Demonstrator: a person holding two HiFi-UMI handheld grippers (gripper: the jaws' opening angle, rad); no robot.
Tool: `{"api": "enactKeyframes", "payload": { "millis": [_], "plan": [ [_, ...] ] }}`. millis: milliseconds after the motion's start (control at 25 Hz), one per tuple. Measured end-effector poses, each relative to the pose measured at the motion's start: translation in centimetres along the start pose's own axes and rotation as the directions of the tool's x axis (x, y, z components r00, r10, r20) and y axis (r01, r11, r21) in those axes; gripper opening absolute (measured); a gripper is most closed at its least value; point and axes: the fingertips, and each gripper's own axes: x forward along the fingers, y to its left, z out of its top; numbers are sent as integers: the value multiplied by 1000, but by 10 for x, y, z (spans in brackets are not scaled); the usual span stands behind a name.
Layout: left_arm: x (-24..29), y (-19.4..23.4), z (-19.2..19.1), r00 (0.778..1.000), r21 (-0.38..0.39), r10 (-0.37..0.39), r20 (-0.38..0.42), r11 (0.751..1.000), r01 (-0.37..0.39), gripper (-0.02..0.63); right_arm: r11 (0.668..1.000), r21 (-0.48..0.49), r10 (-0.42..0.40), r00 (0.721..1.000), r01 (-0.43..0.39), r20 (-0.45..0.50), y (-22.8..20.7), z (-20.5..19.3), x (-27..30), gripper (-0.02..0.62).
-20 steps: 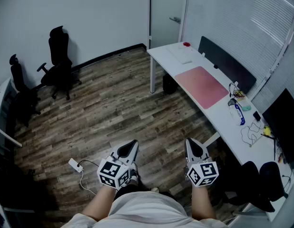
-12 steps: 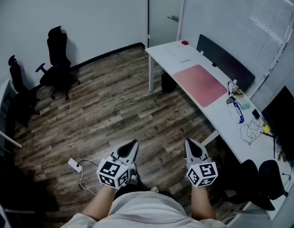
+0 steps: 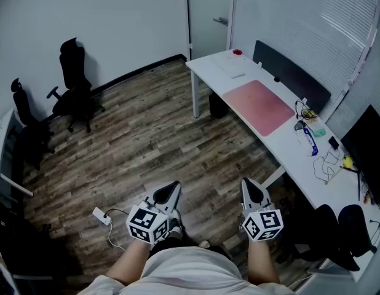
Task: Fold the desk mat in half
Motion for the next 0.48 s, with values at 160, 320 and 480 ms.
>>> {"api": "enactKeyframes", "payload": {
  "millis": [160, 320, 480],
  "plan": [
    [7, 6, 1, 1000, -1, -1, -16, 1000, 1, 17, 999, 38, -6, 1000, 6, 10, -4, -3, 7, 52],
    [17, 15, -1, 1000, -11, -12, -24, 1000, 12, 17, 999, 38, -27, 999, 28, -18, -11, -10, 17, 52],
    [30, 29, -7, 999, -36, -26, -34, 999, 25, 17, 999, 34, -35, 998, 37, -55, -15, -17, 34, 52]
  ]
}}
